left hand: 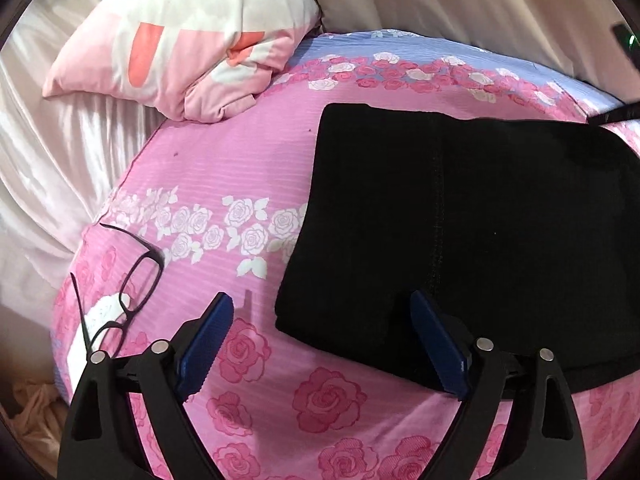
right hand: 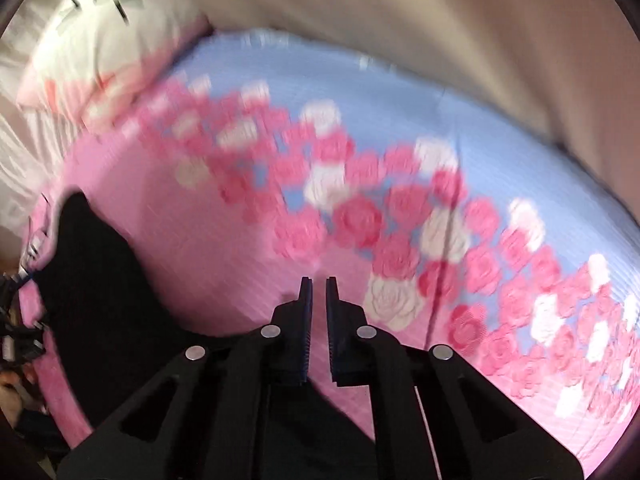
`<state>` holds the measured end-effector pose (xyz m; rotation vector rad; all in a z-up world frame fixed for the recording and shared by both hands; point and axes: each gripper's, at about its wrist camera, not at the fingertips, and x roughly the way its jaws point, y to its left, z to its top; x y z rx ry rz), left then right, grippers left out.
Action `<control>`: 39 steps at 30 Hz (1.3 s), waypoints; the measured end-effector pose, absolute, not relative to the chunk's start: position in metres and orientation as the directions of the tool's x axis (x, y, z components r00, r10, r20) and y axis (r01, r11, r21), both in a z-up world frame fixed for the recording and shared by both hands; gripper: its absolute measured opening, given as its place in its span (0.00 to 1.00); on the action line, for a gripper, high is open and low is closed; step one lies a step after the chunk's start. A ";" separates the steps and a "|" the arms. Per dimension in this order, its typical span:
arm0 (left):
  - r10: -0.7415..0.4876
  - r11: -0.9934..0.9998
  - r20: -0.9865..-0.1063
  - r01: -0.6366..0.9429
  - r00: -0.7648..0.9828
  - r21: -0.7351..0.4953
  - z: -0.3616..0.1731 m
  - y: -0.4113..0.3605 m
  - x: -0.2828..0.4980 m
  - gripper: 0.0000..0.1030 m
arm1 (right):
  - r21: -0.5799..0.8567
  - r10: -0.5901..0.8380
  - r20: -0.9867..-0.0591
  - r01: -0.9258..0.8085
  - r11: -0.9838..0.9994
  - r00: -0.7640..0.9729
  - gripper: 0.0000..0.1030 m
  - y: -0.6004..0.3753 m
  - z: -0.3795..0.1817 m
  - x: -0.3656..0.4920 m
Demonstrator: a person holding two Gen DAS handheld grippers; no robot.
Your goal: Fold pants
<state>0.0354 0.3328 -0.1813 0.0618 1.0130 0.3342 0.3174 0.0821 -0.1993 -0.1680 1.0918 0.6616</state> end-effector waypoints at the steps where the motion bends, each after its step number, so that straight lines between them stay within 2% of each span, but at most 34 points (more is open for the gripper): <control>1: 0.298 0.949 -0.824 -0.247 0.483 0.198 -0.179 0.332 0.035 0.86 | 0.216 0.448 -0.838 -0.566 0.796 0.310 0.10 0.078 -0.187 0.311; 5: 0.274 0.953 -0.829 -0.255 0.487 0.166 -0.179 0.338 0.034 0.88 | 0.222 0.503 -0.826 -0.673 0.706 0.255 0.09 0.081 -0.173 0.266; 7: 0.270 0.953 -0.829 -0.262 0.490 0.156 -0.179 0.338 0.032 0.88 | 0.226 0.459 -0.871 -0.687 0.691 0.175 0.08 0.094 -0.208 0.256; 8: 0.271 0.952 -0.828 -0.265 0.491 0.155 -0.179 0.338 0.032 0.88 | 0.211 0.421 -0.893 -0.677 0.705 0.160 0.04 0.096 -0.223 0.260; 10: 0.268 0.949 -0.833 -0.282 0.485 0.141 -0.177 0.338 0.032 0.88 | 0.278 0.481 -0.854 -0.608 0.743 0.197 0.05 0.094 -0.227 0.271; 11: 0.264 0.948 -0.840 -0.289 0.474 0.135 -0.176 0.338 0.033 0.87 | 0.307 0.490 -0.849 -0.569 0.762 0.197 0.11 0.093 -0.219 0.272; 13: 0.247 0.948 -0.848 -0.298 0.469 0.111 -0.167 0.339 0.032 0.87 | 0.359 0.579 -0.776 -0.580 0.732 0.250 0.10 0.094 -0.190 0.258; 15: 0.249 0.945 -0.845 -0.308 0.473 0.106 -0.161 0.339 0.031 0.87 | 0.336 0.574 -0.780 -0.607 0.720 0.249 0.10 0.103 -0.185 0.241; 17: 0.240 0.944 -0.851 -0.317 0.467 0.092 -0.156 0.339 0.028 0.87 | 0.293 0.501 -0.843 -0.615 0.732 0.194 0.09 0.120 -0.217 0.234; 19: 0.234 0.939 -0.867 -0.333 0.441 0.085 -0.154 0.341 0.026 0.87 | 0.243 0.483 -0.836 -0.614 0.751 0.260 0.11 0.130 -0.210 0.224; 22: 0.238 0.931 -0.870 -0.356 0.431 0.078 -0.147 0.347 0.013 0.87 | 0.294 0.578 -0.774 -0.662 0.690 0.259 0.11 0.152 -0.172 0.200; 24: 0.252 0.923 -0.865 -0.377 0.433 0.080 -0.142 0.353 0.001 0.87 | 0.257 0.585 -0.778 -0.732 0.631 0.230 0.11 0.181 -0.166 0.176; 26: 0.262 0.911 -0.866 -0.404 0.425 0.078 -0.138 0.363 -0.016 0.87 | 0.255 0.557 -0.816 -0.767 0.589 0.156 0.11 0.222 -0.191 0.151; 27: 0.271 0.904 -0.867 -0.420 0.418 0.079 -0.136 0.368 -0.023 0.87 | 0.288 0.523 -0.850 -0.774 0.563 0.064 0.12 0.246 -0.215 0.136; 28: 0.280 0.895 -0.869 -0.439 0.409 0.082 -0.134 0.375 -0.032 0.87 | 0.213 0.524 -0.836 -0.785 0.581 0.161 0.12 0.255 -0.216 0.120; 30: 0.298 0.880 -0.868 -0.466 0.396 0.089 -0.131 0.385 -0.045 0.87 | 0.172 0.516 -0.838 -0.813 0.556 0.176 0.11 0.274 -0.211 0.098; 32: 0.313 0.867 -0.869 -0.489 0.384 0.097 -0.126 0.395 -0.055 0.87 | 0.323 0.589 -0.803 -0.763 0.560 0.092 0.11 0.270 -0.192 0.105; 35: 0.324 0.857 -0.862 -0.507 0.390 0.092 -0.116 0.405 -0.061 0.87 | 0.369 0.632 -0.744 -0.653 0.661 0.220 0.11 0.216 -0.165 0.128; 37: 0.328 0.858 -0.852 -0.506 0.409 0.087 -0.105 0.405 -0.057 0.87 | 0.385 0.570 -0.786 -0.530 0.755 0.242 0.11 0.170 -0.179 0.144; 39: 0.315 0.871 -0.840 -0.487 0.442 0.070 -0.096 0.397 -0.050 0.87 | 0.431 0.558 -0.820 -0.509 0.746 0.124 0.11 0.155 -0.212 0.124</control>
